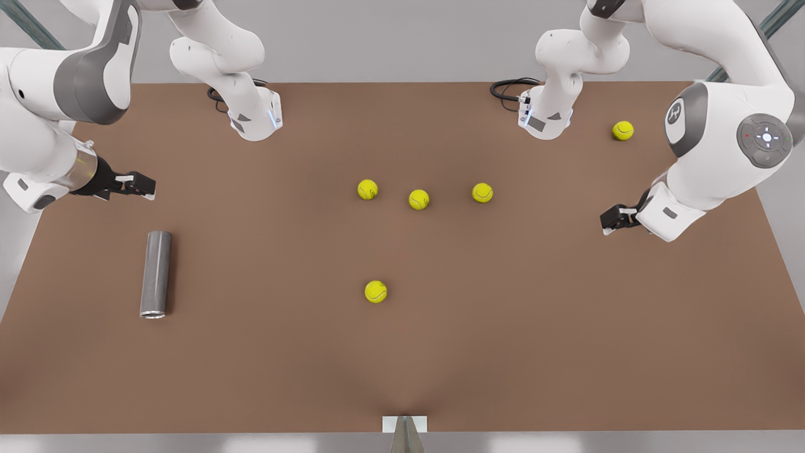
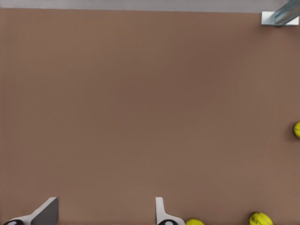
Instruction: Put the tennis tube upright
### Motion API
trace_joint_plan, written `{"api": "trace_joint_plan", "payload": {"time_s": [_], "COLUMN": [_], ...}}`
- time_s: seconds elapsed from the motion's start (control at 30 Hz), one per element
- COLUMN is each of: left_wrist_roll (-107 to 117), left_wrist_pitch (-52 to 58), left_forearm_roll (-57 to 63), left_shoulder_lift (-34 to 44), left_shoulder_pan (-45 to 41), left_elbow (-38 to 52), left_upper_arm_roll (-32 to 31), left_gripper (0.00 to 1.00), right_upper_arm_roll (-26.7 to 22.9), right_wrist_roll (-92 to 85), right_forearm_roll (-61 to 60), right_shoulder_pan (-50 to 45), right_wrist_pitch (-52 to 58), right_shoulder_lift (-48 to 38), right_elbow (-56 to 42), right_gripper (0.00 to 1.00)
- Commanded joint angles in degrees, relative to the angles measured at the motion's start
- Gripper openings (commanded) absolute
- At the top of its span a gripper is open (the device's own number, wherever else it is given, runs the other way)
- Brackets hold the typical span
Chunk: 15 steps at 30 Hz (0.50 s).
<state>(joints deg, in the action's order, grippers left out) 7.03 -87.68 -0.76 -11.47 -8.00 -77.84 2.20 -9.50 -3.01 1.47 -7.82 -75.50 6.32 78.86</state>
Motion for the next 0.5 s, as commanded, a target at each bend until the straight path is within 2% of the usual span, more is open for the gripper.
{"api": "trace_joint_plan", "payload": {"time_s": [0.0, 0.07, 0.23, 0.33, 0.4, 0.47], "left_wrist_roll": [0.9, 1.1, 1.1, 1.1, 1.0, 1.1], "left_wrist_pitch": [-0.3, -0.2, -0.2, 0.1, 0.2, 0.5], "left_forearm_roll": [0.1, 0.1, 0.1, 0.1, 0.1, 0.1], "left_shoulder_lift": [0.0, 0.0, 0.0, -0.8, -0.8, -1.2], "left_shoulder_pan": [-0.1, -0.1, -0.1, -0.1, 0.0, 0.0], "left_elbow": [0.0, -0.1, -0.6, -0.5, -0.6, -0.6], "left_upper_arm_roll": [0.0, 0.0, 0.2, 0.4, 0.6, 0.6], "left_gripper": [1.0, 1.0, 1.0, 1.0, 1.0, 1.0], "right_upper_arm_roll": [-0.1, -0.1, 0.0, -0.3, -0.3, -0.4], "right_wrist_roll": [-0.7, -0.4, -1.1, -8.0, -11.1, -21.5], "right_forearm_roll": [0.1, 0.0, 1.0, -0.4, -0.5, -0.5], "right_shoulder_pan": [0.0, 0.0, 7.4, 11.2, 11.8, 12.7], "right_wrist_pitch": [0.0, -0.1, -8.0, -22.0, -24.5, -33.5], "right_shoulder_lift": [0.0, 0.7, 13.9, 16.8, 19.3, 20.3], "right_elbow": [0.1, 0.1, 0.8, 8.0, 8.0, 11.4], "right_gripper": [1.0, 1.0, 1.0, 1.0, 1.0, 1.0]}}
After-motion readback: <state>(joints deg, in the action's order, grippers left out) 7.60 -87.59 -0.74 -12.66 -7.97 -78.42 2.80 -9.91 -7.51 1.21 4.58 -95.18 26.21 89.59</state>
